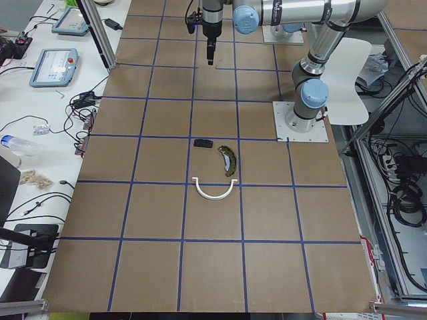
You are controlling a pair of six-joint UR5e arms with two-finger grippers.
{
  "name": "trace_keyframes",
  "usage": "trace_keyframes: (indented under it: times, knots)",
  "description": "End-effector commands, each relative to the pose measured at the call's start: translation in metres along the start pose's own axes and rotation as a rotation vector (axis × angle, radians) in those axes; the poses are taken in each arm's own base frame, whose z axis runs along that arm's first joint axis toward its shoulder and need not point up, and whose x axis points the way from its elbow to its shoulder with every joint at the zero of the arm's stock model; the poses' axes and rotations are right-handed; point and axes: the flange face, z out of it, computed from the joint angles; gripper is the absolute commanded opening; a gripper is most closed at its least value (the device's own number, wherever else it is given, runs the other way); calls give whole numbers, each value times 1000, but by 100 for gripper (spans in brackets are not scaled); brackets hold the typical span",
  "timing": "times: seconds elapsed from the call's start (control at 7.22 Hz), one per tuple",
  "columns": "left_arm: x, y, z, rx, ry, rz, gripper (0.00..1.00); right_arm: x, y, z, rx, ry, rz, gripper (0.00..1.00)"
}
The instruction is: Place bearing gear from tray to pile
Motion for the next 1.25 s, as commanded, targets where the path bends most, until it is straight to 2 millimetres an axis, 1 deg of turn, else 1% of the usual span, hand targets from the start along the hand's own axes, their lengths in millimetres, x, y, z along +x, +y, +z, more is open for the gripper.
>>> trace_keyframes:
  times: [0.0,0.28,0.42,0.55,0.69,0.83,1.11]
  knots:
    - [0,1,-2,5,0,0,100,0,-1,5,-6,-3,-19,100]
    - [-1,3,-3,5,-8,1,100,1,2,3,-15,8,-27,100]
    - [-1,3,-4,8,-10,1,100,3,0,7,-24,15,-69,100]
    - [-2,3,-3,7,-10,0,100,14,-4,12,-36,19,-127,100]
    - [-2,3,-3,7,-10,0,100,42,-8,15,-64,78,-182,100]
    - [-1,3,-3,7,-10,0,100,93,-17,21,-91,120,-134,100]
    - [-3,4,-5,11,-10,-4,100,202,-31,43,-150,105,-232,100]
